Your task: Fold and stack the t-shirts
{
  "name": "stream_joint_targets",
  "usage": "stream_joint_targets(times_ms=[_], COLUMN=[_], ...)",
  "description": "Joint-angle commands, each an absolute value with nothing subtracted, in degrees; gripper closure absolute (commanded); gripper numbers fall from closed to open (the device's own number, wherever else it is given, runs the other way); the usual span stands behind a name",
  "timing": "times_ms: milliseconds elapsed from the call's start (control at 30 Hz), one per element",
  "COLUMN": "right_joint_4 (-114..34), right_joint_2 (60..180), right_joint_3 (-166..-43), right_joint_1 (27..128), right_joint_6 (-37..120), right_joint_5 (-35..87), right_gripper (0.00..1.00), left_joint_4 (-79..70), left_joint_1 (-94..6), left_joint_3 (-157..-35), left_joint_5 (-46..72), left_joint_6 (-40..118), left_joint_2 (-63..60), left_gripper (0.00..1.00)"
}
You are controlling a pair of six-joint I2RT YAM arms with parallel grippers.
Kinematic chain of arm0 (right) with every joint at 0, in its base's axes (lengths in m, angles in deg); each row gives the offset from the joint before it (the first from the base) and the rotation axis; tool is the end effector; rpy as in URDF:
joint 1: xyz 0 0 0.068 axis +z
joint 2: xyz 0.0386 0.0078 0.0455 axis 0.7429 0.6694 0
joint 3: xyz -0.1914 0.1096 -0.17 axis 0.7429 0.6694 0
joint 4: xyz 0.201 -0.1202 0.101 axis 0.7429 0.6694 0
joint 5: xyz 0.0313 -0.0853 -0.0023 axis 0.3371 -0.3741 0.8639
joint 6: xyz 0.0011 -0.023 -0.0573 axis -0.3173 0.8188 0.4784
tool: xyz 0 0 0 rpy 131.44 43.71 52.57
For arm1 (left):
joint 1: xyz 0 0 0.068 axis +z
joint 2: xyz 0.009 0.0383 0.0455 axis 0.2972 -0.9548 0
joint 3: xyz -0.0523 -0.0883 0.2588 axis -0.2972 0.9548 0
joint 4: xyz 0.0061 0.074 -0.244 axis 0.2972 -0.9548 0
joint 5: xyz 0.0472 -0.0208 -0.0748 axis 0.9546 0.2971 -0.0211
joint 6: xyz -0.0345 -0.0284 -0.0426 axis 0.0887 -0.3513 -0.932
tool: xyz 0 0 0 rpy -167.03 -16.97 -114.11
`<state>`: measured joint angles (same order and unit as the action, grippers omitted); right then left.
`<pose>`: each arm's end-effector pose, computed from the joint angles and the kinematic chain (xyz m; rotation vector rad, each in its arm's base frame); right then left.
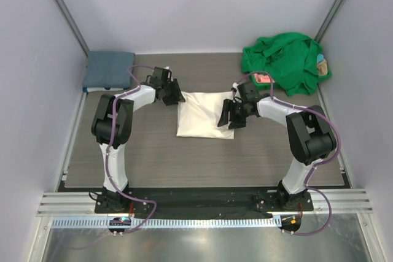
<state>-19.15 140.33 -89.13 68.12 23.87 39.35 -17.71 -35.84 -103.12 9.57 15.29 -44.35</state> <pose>0.3194 0.1351 0.1629 -0.0206 2.7449 0.7306 0.4200 -0.1508 0.1572 -0.2704 2.5211 -0.6445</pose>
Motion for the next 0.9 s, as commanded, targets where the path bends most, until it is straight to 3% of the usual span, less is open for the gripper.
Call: stream_joint_targets(times_ms=[0, 367, 500, 700, 867], right_joint_4=[-14.64, -15.51, -16.04, -16.22, -14.11], right_joint_2=[141.44, 141.88, 142.15, 138.65, 129.42], right_joint_3=[-88.41, -88.14, -87.97, -88.4, -89.54], right_joint_1=[68.02, 68.01, 68.02, 68.02, 69.07], right_joint_6=[26.1, 25.92, 25.75, 25.14, 22.5], right_joint_5=[36.84, 38.24, 38.51, 39.74, 39.57], right_gripper=[0.38, 0.38, 0.38, 0.38, 0.29], left_joint_4=[-16.62, -12.93, -11.0, -8.88, -14.14], left_joint_1=[-34.87, -33.82, -33.9, -33.11, -29.07], left_joint_3=[-103.49, -100.15, -102.16, -102.44, -101.73], left_joint_5=[9.71, 3.9, -1.37, -7.1, -5.6], left_joint_6=[12.97, 10.07, 10.07, 11.65, 14.1], left_joint_2=[-46.54, -47.16, -50.66, -49.19, -42.7], left_gripper=[0.61, 0.62, 1.0, 1.0, 1.0])
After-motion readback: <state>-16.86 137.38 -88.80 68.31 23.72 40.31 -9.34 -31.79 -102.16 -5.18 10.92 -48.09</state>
